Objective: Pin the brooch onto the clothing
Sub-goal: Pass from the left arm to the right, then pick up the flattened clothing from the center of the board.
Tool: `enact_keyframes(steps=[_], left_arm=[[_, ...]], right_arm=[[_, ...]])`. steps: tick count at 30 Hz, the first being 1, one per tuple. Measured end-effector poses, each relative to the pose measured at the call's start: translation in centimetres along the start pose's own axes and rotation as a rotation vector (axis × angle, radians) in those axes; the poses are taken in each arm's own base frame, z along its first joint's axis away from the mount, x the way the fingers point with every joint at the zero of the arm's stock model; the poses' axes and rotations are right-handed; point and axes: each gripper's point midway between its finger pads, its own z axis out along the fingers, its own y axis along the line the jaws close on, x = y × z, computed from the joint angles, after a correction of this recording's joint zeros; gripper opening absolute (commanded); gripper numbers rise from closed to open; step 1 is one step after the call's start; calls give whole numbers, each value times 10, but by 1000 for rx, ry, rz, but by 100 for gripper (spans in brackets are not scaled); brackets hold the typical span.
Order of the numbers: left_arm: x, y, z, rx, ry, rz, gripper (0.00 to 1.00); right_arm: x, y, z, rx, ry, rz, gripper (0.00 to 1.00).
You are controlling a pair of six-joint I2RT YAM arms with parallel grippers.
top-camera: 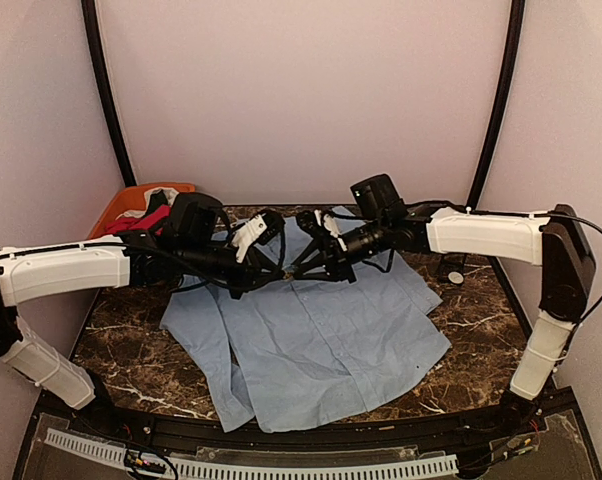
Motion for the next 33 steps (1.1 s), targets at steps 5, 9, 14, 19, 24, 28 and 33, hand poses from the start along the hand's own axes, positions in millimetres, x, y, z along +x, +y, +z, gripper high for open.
enact_keyframes(steps=[5, 9, 14, 19, 24, 28, 33], left_arm=[[-6, -3, -4, 5, -20, 8, 1], [-7, -4, -5, 7, -24, 10, 1], [-7, -4, -5, 6, -24, 12, 6], [-8, 1, -5, -26, -22, 9, 42], [-10, 16, -14, -132, -30, 6, 72], [-15, 35, -32, -245, -46, 1, 82], [-5, 92, -64, -404, -18, -104, 82]], right_arm=[[-2, 0, 0, -8, -4, 1, 12], [-5, 0, 0, -12, -11, 0, 8], [-7, 2, 1, -33, -21, 8, 0], [-8, 5, 1, -52, -27, 20, 0], [-9, 7, -2, -72, -42, 21, 0], [-14, 2, -16, -103, -98, 69, 0], [-25, -26, -53, -140, -226, 245, 0]])
